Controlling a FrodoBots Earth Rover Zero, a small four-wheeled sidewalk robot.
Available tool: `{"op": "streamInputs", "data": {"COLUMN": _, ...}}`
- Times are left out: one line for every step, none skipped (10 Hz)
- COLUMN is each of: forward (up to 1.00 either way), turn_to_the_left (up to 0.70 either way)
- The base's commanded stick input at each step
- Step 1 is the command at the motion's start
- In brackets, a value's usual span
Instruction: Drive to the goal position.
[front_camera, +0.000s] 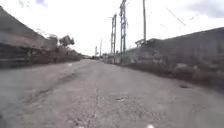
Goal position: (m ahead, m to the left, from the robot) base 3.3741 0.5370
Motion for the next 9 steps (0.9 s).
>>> {"op": "streamInputs", "data": {"forward": 0.70, "turn_to_the_left": 0.00}}
{"op": "streamInputs", "data": {"forward": 0.70, "turn_to_the_left": 0.00}}
{"op": "streamInputs", "data": {"forward": 0.70, "turn_to_the_left": 0.00}}
{"op": "streamInputs", "data": {"forward": 0.70, "turn_to_the_left": 0.00}}
{"op": "streamInputs", "data": {"forward": 0.70, "turn_to_the_left": 0.00}}
{"op": "streamInputs", "data": {"forward": 0.70, "turn_to_the_left": 0.00}}
{"op": "streamInputs", "data": {"forward": 0.70, "turn_to_the_left": 0.00}}
{"op": "streamInputs", "data": {"forward": 0.70, "turn_to_the_left": 0.00}}
{"op": "streamInputs", "data": {"forward": 0.70, "turn_to_the_left": 0.00}}
